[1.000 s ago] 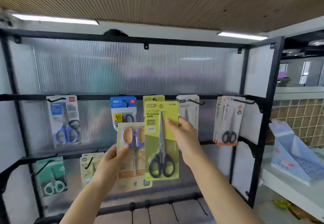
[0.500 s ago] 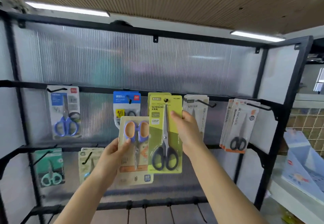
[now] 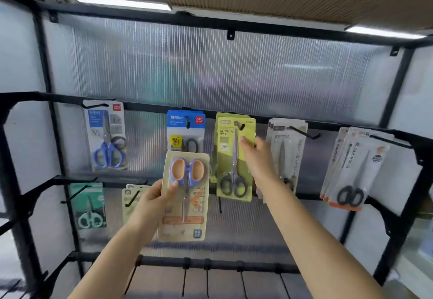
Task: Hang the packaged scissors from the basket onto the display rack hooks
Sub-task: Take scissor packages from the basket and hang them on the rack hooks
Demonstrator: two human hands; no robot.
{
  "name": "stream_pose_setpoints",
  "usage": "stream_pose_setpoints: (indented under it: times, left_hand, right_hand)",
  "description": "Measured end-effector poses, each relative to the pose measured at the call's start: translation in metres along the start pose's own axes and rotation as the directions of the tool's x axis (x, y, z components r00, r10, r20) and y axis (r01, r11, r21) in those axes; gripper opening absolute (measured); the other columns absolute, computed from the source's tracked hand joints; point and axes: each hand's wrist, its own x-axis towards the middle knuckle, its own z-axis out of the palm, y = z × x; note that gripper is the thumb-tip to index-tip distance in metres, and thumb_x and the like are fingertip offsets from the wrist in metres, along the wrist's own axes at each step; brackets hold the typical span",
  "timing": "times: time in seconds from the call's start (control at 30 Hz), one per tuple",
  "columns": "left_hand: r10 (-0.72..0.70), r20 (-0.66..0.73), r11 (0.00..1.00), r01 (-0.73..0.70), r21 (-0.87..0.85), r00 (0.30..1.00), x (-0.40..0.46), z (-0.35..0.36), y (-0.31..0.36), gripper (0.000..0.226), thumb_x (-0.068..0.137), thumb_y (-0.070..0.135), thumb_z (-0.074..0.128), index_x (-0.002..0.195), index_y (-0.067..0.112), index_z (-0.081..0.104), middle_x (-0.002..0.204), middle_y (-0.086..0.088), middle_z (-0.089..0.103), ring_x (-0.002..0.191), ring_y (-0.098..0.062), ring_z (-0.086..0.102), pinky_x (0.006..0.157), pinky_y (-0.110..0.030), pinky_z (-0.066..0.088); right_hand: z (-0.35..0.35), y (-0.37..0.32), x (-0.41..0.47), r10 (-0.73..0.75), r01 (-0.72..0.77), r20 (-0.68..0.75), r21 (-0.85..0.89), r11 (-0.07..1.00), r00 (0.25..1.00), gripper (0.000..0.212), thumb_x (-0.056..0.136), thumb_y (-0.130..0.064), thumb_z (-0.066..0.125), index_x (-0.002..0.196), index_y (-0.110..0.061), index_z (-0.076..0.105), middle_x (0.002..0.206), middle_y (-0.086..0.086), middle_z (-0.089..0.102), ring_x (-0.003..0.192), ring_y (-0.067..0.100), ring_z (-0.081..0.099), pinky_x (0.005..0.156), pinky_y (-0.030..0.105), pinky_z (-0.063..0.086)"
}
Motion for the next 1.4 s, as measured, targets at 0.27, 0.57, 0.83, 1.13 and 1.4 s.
stream_pose_setpoints:
  times: [0.27, 0.57, 0.83, 1.13, 1.4]
  left_hand:
    - [0.024, -0.007, 0.999, -0.024, 0.022, 1.000, -0.004, -0.015, -0.001, 0.044, 0.081, 0.038, 0.054, 0.110, 0.007, 0.062, 0.099, -0.012, 0.072, 0.090, -0.031, 0.069, 0.073, -0.044, 0.056]
    - [0.033, -0.053, 0.999, -0.031, 0.027, 0.998, -0.018, -0.021, -0.001, 0.024, 0.095, 0.025, 0.049, 0.104, 0.009, 0.064, 0.088, -0.004, 0.073, 0.081, -0.022, 0.071, 0.062, -0.035, 0.057]
    - [0.011, -0.026, 1.000, -0.011, 0.001, 1.000, -0.045, -0.025, -0.011, 0.029, 0.087, 0.031, 0.053, 0.106, 0.012, 0.064, 0.096, -0.005, 0.073, 0.088, -0.022, 0.070, 0.065, -0.029, 0.056]
    - [-0.118, -0.109, 0.993, 0.115, -0.030, 0.987, -0.090, -0.035, -0.045, 0.036, 0.082, 0.034, 0.054, 0.106, 0.009, 0.063, 0.091, -0.004, 0.073, 0.087, -0.021, 0.070, 0.071, -0.035, 0.056]
    - [-0.250, -0.201, 0.968, 0.248, -0.035, 0.947, -0.113, -0.071, -0.080, 0.023, 0.086, 0.026, 0.059, 0.097, 0.007, 0.064, 0.091, -0.007, 0.072, 0.088, -0.027, 0.068, 0.081, -0.049, 0.055]
  right_hand:
    - [0.008, 0.011, 0.039, -0.073, 0.057, -0.057, -0.240, 0.969, 0.996, 0.036, 0.098, -0.041, 0.041, 0.086, -0.008, 0.049, 0.068, -0.002, 0.043, 0.076, 0.021, 0.048, 0.065, 0.032, 0.035]
    - [0.016, 0.013, 0.024, -0.087, 0.054, -0.089, -0.318, 0.946, 0.992, 0.044, 0.094, -0.032, 0.053, 0.124, -0.001, 0.044, 0.113, 0.012, 0.052, 0.103, 0.027, 0.051, 0.078, 0.032, 0.043]
    - [0.028, 0.016, -0.060, -0.296, 0.288, -0.097, -0.094, 0.953, 0.950, 0.053, 0.092, -0.017, 0.058, 0.138, -0.005, 0.036, 0.131, 0.004, 0.040, 0.115, 0.010, 0.041, 0.093, 0.012, 0.028]
    - [0.066, 0.042, -0.097, -0.020, 0.026, 0.522, -0.004, 1.000, 0.853, 0.009, 0.094, -0.022, 0.056, 0.095, -0.015, 0.060, 0.084, 0.000, 0.064, 0.064, 0.007, 0.061, 0.059, 0.019, 0.050]
    - [0.105, 0.060, -0.111, -0.055, 0.077, 0.602, -0.010, 0.997, 0.797, 0.011, 0.092, -0.015, 0.058, 0.082, -0.017, 0.058, 0.076, -0.001, 0.061, 0.060, 0.008, 0.060, 0.049, 0.015, 0.046]
